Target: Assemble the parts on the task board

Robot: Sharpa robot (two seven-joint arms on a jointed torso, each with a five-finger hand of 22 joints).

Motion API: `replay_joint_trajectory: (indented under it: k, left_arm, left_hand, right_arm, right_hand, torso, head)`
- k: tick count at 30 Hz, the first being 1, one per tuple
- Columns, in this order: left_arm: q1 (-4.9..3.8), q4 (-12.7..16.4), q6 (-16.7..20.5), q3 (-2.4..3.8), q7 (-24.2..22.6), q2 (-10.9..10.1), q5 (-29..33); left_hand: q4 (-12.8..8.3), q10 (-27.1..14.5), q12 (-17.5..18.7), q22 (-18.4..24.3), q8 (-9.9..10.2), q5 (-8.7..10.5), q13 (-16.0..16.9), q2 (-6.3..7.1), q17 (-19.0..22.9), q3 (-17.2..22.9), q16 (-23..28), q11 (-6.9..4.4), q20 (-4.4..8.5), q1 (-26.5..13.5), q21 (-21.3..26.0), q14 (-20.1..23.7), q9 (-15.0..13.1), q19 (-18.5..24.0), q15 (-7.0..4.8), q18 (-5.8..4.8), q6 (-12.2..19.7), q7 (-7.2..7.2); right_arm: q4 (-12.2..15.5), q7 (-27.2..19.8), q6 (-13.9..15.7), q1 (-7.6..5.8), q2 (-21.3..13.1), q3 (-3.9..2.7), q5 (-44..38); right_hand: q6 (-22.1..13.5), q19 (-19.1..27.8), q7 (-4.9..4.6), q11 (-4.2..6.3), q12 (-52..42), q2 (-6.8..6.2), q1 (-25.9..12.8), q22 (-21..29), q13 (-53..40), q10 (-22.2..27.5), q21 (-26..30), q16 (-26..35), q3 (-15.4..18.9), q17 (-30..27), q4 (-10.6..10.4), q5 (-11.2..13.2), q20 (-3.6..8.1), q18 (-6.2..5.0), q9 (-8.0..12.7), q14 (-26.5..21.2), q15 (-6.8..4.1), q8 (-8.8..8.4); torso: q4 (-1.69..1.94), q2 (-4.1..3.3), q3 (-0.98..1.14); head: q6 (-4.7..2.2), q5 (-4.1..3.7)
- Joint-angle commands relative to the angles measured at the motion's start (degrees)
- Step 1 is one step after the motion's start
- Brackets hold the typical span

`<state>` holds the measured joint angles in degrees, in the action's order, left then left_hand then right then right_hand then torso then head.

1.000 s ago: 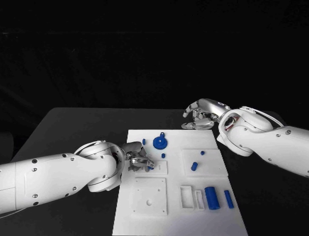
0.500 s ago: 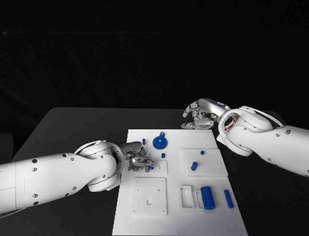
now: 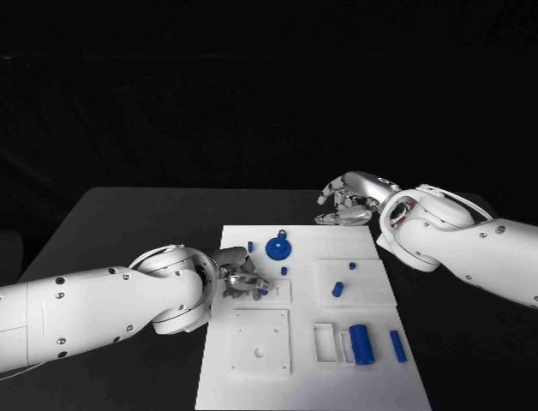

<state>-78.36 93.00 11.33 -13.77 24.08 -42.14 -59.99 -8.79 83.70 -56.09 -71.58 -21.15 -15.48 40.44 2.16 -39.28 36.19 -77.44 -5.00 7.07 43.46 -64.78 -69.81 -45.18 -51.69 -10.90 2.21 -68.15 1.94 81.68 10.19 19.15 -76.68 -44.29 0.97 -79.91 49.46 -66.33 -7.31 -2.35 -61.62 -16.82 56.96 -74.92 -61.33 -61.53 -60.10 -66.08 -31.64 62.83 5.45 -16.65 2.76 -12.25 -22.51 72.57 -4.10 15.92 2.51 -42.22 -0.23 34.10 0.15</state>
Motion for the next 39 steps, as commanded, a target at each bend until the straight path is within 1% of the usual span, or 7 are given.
replay_joint_trajectory:
  k: [1, 5, 8, 14, 18, 23, 39]
  left_arm:
    - [0.02, 0.16, -0.7, 0.04, -0.79, 0.26, 0.38]
    - [0.02, 0.15, -0.67, 0.05, -0.86, 0.29, 0.62]
    - [0.02, 0.14, -0.68, 0.05, -0.94, 0.34, 0.85]
    - [0.02, 0.14, -0.54, 0.06, -0.98, 0.4, 0.86]
    - [0.02, 0.12, -0.64, 0.08, -1.02, 0.51, 0.86]
    - [0.01, -0.05, -0.82, 0.12, -0.98, 0.65, 0.85]
    - [-0.03, -0.76, -2.1, 0.39, -0.46, 1.21, 1.03]
  left_hand:
    - [0.39, -2.98, -0.3, 0.1, 0.36, 0.18, -0.08, 0.71, 0.08, 0.0, -0.31, -2.49, 8.79, 0.0, -0.4, 0.4, 0.04, 0.51, -1.93, 1.07, -3.68, -3.18]
    - [-0.34, -3.01, -0.4, 0.27, 0.36, -0.83, -0.19, -0.22, 0.25, 0.39, -0.43, -2.5, 8.79, 1.11, -0.66, 0.47, -0.01, 0.63, -1.96, 1.16, -3.63, -3.16]
    - [-1.59, -3.09, -0.48, 0.5, 0.38, -2.29, -0.34, -1.77, 0.45, 0.5, -0.55, -2.45, 8.72, 2.04, -0.98, 0.57, -0.07, 0.83, -1.93, 1.16, -3.56, -3.11]
    - [-2.83, -3.15, -0.57, 0.91, 0.43, -4.97, -0.57, -3.37, 0.75, 0.55, -0.72, -2.43, 8.63, 2.36, -1.33, 0.67, -0.11, 1.11, -1.86, 1.09, -3.53, -3.05]
    - [-3.36, -3.18, -0.63, 1.11, 0.44, -6.11, -0.66, -4.12, 0.85, 0.57, -0.85, -2.4, 8.6, 2.27, -1.51, 0.7, -0.13, 1.21, -1.81, 1.06, -3.56, -3.07]
    - [-4.02, -3.16, -0.78, 1.4, 0.43, -7.91, -0.75, -4.83, 0.99, 0.62, -1.07, -2.41, 8.59, 2.0, -1.78, 0.67, -0.15, 1.33, -1.74, 1.04, -3.68, -3.1]
    - [-5.1, -3.16, -1.18, 1.94, 0.36, -11.23, -0.8, -5.65, 1.17, 0.85, -1.55, -2.52, 8.58, 1.47, -2.32, 0.58, -0.17, 1.5, -1.62, 1.04, -3.99, -3.2]
  right_arm:
    - [0.01, -0.22, -0.73, -0.03, 0.05, -0.03, -0.19]
    - [0.0, -0.22, -0.75, -0.03, 0.05, -0.03, -0.19]
    - [0.01, -0.24, -0.79, -0.03, 0.06, -0.03, -0.19]
    - [-0.02, -0.24, -0.8, -0.02, 0.07, -0.03, -0.19]
    - [-0.03, -0.26, -0.83, -0.02, 0.12, -0.03, -0.19]
    - [-0.06, -0.26, -0.84, -0.02, 0.13, -0.03, -0.19]
    - [-0.25, -0.29, -0.96, -0.02, 0.33, -0.03, -0.19]
  right_hand:
    - [-1.08, 0.13, -1.34, 0.25, -0.28, -0.03, 0.65, -0.37, 0.06, -0.08, 0.38, 0.27, 0.06, -0.1, -0.28, -0.32, 0.38, -2.75, -0.06, 0.17, -0.11, 0.39]
    - [-1.08, 0.13, -1.34, 0.25, -0.29, -0.03, 0.66, -0.37, 0.07, -0.08, 0.38, 0.27, 0.07, -0.1, -0.29, -0.33, 0.38, -2.75, -0.06, 0.17, -0.11, 0.39]
    - [-1.08, 0.13, -1.35, 0.24, -0.29, -0.03, 0.66, -0.37, 0.08, -0.07, 0.38, 0.27, 0.08, -0.1, -0.29, -0.33, 0.38, -2.75, -0.06, 0.17, -0.11, 0.39]
    - [-1.08, 0.12, -1.35, 0.24, -0.3, -0.03, 0.67, -0.38, 0.09, -0.07, 0.39, 0.27, 0.09, -0.11, -0.31, -0.33, 0.38, -2.75, -0.07, 0.17, -0.11, 0.39]
    - [-1.09, 0.12, -1.35, 0.24, -0.31, -0.03, 0.68, -0.38, 0.1, -0.07, 0.39, 0.27, 0.09, -0.11, -0.32, -0.34, 0.38, -2.75, -0.07, 0.17, -0.11, 0.39]
    - [-1.09, 0.12, -1.35, 0.24, -0.32, -0.02, 0.69, -0.39, 0.12, -0.07, 0.4, 0.27, 0.1, -0.12, -0.33, -0.35, 0.38, -2.75, -0.07, 0.16, -0.11, 0.39]
    - [-1.09, 0.11, -1.35, 0.24, -0.34, -0.03, 0.73, -0.4, 0.15, -0.06, 0.42, 0.27, 0.12, -0.12, -0.35, -0.36, 0.38, -2.75, -0.07, 0.16, -0.11, 0.39]
  torso:
    - [-0.01, 0.0, 0.0]
    - [0.0, 0.01, 0.01]
    - [-0.02, -0.01, 0.01]
    - [-0.03, -0.01, 0.02]
    - [-0.07, -0.01, 0.02]
    - [-0.09, -0.04, 0.03]
    - [-0.07, -0.04, 0.03]
  head:
    - [0.03, 0.0]
    - [0.03, 0.0]
    - [0.01, 0.0]
    - [0.03, 0.04]
    - [0.02, 0.08]
    - [-0.01, 0.04]
    - [0.0, -0.21]
